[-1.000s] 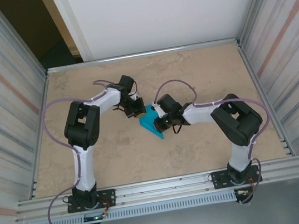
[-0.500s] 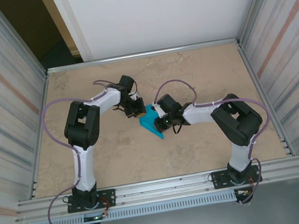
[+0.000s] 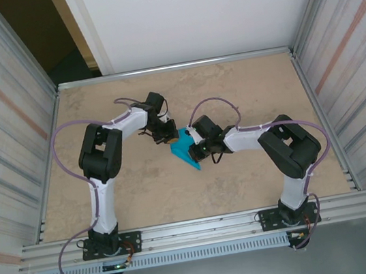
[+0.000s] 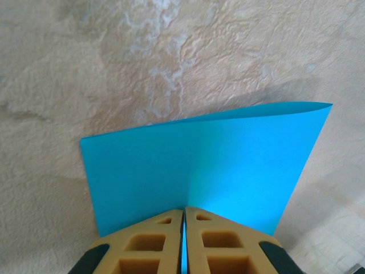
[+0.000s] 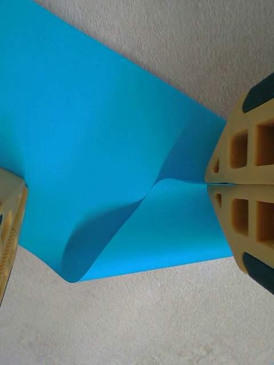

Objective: Fold a paper plane with a square sheet of paper (pick it up from the middle)
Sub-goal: Third fold the triangle at the center of the table.

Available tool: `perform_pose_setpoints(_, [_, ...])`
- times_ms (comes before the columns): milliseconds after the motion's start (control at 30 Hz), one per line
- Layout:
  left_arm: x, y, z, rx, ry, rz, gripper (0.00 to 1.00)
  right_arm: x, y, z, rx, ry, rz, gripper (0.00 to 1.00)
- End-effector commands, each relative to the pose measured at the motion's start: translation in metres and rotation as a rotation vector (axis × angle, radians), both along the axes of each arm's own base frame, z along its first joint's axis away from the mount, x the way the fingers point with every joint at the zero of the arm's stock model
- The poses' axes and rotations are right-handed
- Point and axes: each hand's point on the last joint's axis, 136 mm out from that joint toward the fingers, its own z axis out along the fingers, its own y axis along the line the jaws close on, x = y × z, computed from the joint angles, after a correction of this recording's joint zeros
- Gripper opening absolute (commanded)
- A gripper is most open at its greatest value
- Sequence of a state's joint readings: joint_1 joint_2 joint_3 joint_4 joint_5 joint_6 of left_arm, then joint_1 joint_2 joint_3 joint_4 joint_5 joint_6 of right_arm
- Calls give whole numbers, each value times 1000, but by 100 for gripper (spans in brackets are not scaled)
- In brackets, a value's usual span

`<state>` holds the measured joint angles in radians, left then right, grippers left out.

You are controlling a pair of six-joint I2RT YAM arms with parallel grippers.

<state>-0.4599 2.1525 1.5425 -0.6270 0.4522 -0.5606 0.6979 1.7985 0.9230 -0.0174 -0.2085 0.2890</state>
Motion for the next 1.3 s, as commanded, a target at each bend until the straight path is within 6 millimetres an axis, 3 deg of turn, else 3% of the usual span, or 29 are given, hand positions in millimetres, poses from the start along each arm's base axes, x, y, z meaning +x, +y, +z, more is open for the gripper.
perform_pose_setpoints(0, [4,1,13,-9,-12,-1,11,-2,-2,-8,-10,52,-22,0])
perform_pose_setpoints(167, [20,-2,61,-158,-103,94,14,-3,-1,-10,-8,65,-21,0])
perform_pose_setpoints(367, [1,5,80,-252,-125,152,21,-3,-1,-12,-8,76,-27,0])
perform_pose_setpoints(733, [-54,-13,59,-297,-22,151,18,-2,-2,-11,-7,82,-36,0])
perform_pose_setpoints(1000, [-72,-25,40,-272,37,119,13,-2,-3,-12,-12,86,-40,0])
perform_pose_setpoints(1267, [-79,-21,23,-225,67,115,12,-1,-4,-12,-14,89,-42,0])
